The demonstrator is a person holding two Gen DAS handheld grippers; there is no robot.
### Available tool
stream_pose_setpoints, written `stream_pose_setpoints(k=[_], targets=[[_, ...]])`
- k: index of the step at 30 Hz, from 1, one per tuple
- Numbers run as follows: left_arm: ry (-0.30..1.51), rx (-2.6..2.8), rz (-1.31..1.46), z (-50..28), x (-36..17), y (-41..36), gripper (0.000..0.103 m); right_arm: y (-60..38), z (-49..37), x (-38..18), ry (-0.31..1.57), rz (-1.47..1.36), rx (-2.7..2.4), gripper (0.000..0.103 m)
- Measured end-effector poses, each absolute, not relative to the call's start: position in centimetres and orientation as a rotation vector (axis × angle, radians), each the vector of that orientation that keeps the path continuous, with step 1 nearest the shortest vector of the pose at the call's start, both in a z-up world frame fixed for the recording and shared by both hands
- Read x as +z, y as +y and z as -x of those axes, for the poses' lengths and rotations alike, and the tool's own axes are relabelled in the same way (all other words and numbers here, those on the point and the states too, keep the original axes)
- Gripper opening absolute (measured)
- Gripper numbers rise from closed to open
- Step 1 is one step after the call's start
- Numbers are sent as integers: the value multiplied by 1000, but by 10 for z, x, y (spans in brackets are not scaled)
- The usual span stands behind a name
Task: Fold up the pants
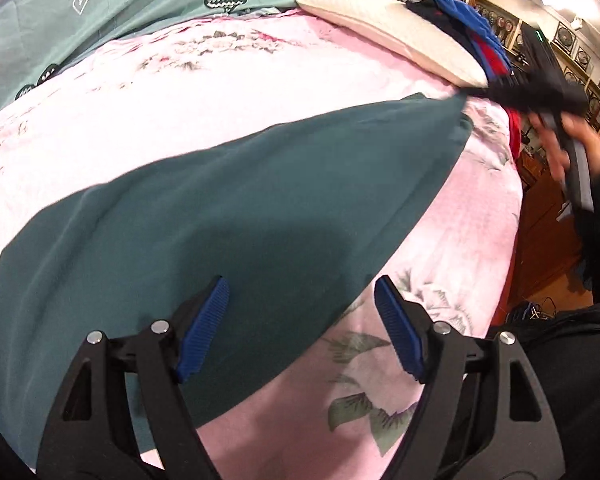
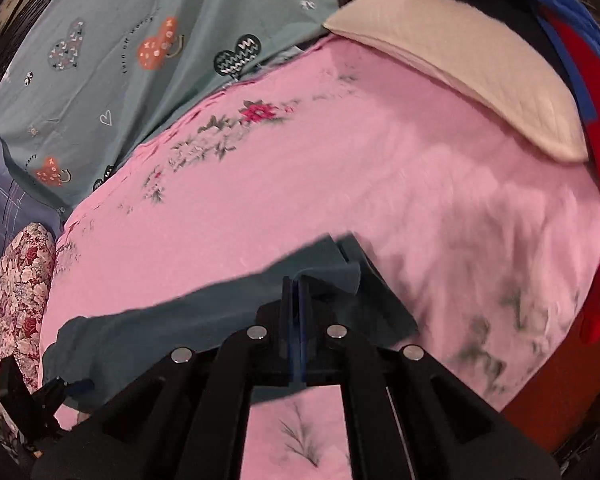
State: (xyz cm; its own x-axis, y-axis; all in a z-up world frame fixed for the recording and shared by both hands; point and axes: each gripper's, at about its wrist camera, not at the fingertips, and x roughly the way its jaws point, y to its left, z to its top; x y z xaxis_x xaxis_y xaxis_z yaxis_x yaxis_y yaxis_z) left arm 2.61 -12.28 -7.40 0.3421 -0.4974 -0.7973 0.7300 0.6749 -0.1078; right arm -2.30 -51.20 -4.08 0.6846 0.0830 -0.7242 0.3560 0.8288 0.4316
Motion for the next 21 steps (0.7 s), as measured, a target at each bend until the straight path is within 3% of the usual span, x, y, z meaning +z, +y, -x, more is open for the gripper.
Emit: stream_pose_setpoints(k=[4,10,17,21], targets=[[922,-793,-307,-27,-74,-128,77,-507,13,-36,796,-592,-135,2],[893,-764,-279,-26,-62,-120,77,-489,15,42,602,-476,-32,2],[930,-767,-290,-25,-70,-110,79,-529,56,-62,798,-590,-148,2],[938,-756,-336,-22,-73,-106,79,-527,63,-79,811,-589,-152,1]])
